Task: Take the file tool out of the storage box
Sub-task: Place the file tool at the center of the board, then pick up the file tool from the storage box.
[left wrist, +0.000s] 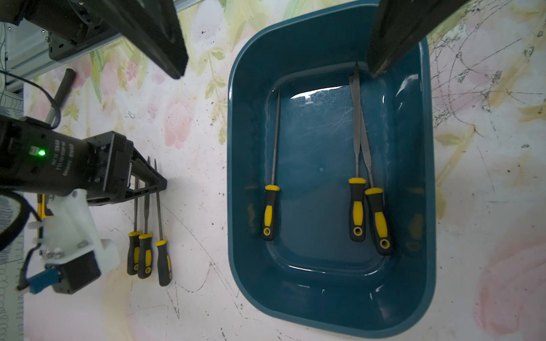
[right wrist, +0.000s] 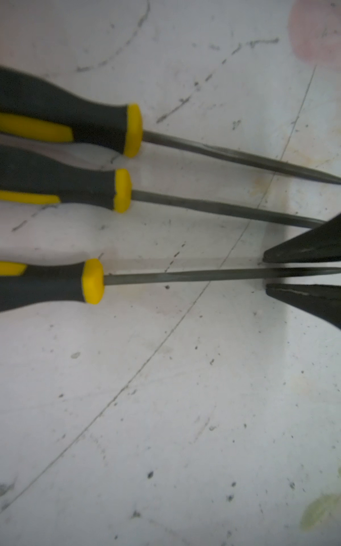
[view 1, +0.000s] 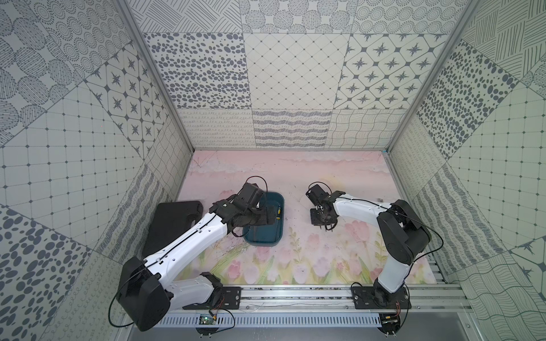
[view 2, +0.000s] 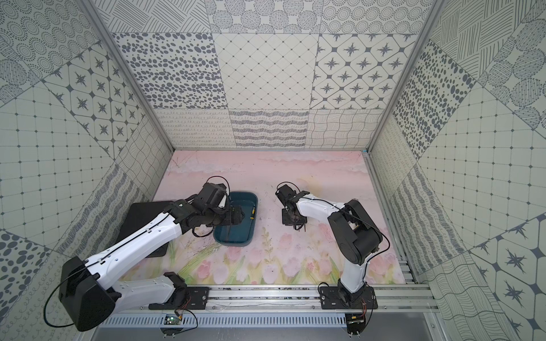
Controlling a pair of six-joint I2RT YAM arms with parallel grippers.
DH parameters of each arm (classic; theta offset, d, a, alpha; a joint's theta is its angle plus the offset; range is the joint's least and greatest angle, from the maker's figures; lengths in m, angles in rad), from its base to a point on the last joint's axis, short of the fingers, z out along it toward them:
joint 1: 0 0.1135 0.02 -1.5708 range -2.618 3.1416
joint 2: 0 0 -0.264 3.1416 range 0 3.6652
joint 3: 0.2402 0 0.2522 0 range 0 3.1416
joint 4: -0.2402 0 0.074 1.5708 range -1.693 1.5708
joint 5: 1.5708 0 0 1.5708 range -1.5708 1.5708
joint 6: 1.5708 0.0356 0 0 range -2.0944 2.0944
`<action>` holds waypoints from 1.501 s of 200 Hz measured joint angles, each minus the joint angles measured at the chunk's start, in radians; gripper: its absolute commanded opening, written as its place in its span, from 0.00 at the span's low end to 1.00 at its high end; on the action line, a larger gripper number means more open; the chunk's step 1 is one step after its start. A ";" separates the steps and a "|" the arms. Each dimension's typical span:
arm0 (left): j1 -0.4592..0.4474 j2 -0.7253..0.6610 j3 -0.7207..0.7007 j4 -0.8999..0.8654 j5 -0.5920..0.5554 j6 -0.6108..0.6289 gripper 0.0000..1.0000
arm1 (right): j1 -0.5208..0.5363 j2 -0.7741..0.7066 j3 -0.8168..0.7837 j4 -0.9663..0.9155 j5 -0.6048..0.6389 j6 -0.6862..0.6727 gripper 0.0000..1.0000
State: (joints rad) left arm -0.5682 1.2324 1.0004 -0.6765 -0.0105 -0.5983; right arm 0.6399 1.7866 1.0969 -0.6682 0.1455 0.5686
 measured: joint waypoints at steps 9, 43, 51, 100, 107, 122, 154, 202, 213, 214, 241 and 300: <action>0.000 0.008 0.001 0.003 0.000 0.000 0.99 | 0.000 0.000 0.000 -0.001 0.002 -0.001 0.20; 0.000 0.042 0.010 0.019 0.000 0.004 0.99 | 0.000 -0.013 0.001 -0.007 0.009 -0.002 0.23; 0.000 0.052 0.014 0.023 0.000 0.007 0.99 | 0.000 -0.026 0.002 -0.013 0.010 -0.004 0.23; 0.000 0.143 0.037 0.054 -0.002 0.023 0.98 | 0.006 -0.139 0.021 -0.027 0.012 -0.016 0.30; 0.000 0.154 0.039 0.062 0.000 0.023 0.98 | 0.006 -0.141 0.027 -0.024 0.012 -0.021 0.31; 0.000 0.171 0.042 0.076 0.002 0.022 0.98 | 0.006 -0.138 0.031 -0.023 0.012 -0.026 0.32; 0.000 0.165 0.045 0.089 0.004 0.023 0.98 | 0.006 -0.100 0.034 -0.020 0.013 -0.031 0.33; 0.000 0.114 0.044 0.088 -0.001 0.025 0.98 | 0.006 -0.012 0.033 0.006 0.003 -0.031 0.32; 0.000 0.106 0.041 0.088 -0.003 0.025 0.98 | 0.006 -0.005 0.033 0.011 0.001 -0.031 0.30; 0.000 0.105 0.040 0.088 -0.003 0.025 0.98 | 0.006 -0.005 0.033 0.012 0.001 -0.031 0.30; 0.000 0.095 0.033 0.087 -0.003 0.025 0.98 | 0.006 0.000 0.029 0.025 0.002 -0.029 0.26; 0.000 0.087 0.022 0.086 -0.004 0.025 0.97 | 0.002 0.001 -0.005 0.033 0.005 -0.026 0.22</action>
State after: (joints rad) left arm -0.5682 1.3197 1.0222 -0.5907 -0.0143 -0.5732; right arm 0.6422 1.7874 1.0924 -0.6350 0.1505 0.5426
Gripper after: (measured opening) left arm 0.976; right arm 0.230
